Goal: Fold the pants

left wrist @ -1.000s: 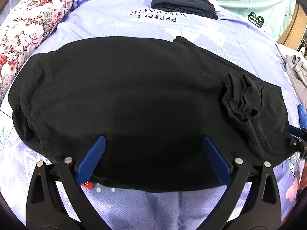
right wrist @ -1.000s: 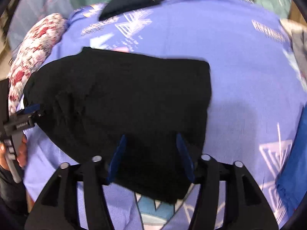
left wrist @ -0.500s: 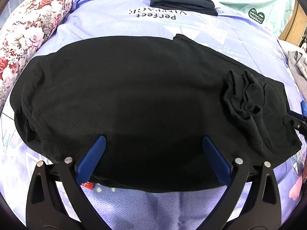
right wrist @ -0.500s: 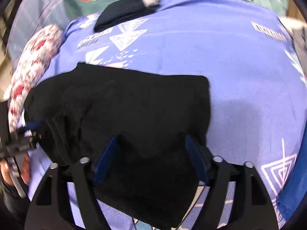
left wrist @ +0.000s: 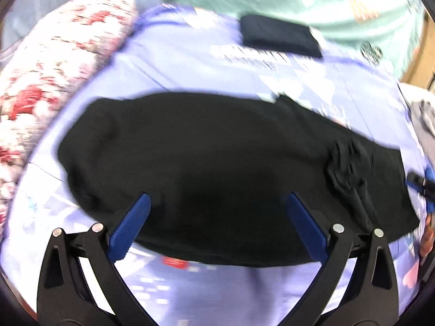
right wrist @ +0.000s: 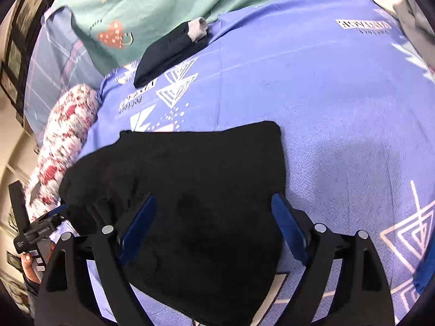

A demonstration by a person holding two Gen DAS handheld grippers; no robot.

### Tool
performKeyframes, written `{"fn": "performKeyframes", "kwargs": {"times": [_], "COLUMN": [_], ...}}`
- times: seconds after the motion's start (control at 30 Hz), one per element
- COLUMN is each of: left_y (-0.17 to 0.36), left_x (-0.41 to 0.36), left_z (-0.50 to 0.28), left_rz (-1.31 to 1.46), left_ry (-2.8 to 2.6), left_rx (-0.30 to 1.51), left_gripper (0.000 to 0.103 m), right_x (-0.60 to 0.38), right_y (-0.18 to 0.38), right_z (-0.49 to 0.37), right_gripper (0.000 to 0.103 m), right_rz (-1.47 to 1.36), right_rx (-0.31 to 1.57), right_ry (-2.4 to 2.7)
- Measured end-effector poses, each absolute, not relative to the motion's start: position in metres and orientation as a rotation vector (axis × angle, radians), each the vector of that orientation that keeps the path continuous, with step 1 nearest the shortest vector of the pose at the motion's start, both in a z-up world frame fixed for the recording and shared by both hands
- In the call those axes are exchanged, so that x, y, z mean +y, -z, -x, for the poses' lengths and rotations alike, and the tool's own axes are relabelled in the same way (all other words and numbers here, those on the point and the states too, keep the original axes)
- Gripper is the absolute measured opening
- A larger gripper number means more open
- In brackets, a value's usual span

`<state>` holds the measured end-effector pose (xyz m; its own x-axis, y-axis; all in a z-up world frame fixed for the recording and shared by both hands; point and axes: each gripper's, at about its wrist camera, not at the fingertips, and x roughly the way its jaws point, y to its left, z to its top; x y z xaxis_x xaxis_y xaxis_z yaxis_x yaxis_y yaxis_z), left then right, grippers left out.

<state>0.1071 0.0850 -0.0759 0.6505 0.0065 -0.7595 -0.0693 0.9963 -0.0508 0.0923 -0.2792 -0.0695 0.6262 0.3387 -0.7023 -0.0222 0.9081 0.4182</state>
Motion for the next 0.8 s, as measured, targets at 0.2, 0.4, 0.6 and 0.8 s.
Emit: {"fn": "performKeyframes", "kwargs": {"times": [0.2,0.4,0.6,0.8], "left_y": [0.069,0.101,0.117,0.121], "left_x": [0.157,0.21,0.234,0.236], "left_z": [-0.107,-0.107,-0.112,-0.136], "left_rz": [0.255,0.397,0.48,0.467], "left_ry": [-0.171,-0.289,-0.301,-0.282], "left_rx": [0.872,0.97,1.013,1.042], "left_gripper": [0.101,0.101,0.101,0.101], "right_x": [-0.276,-0.278,-0.278,-0.278], "right_y": [0.068,0.068,0.069,0.069], "right_z": [-0.089,-0.087,-0.087,-0.087], "right_gripper": [0.092,0.092,0.094,0.095], "right_rz": [-0.386,-0.391,-0.385,-0.389], "right_rx": [0.875,0.876,0.882,0.884], "right_ry": [-0.224,-0.226,-0.226,-0.227]}}
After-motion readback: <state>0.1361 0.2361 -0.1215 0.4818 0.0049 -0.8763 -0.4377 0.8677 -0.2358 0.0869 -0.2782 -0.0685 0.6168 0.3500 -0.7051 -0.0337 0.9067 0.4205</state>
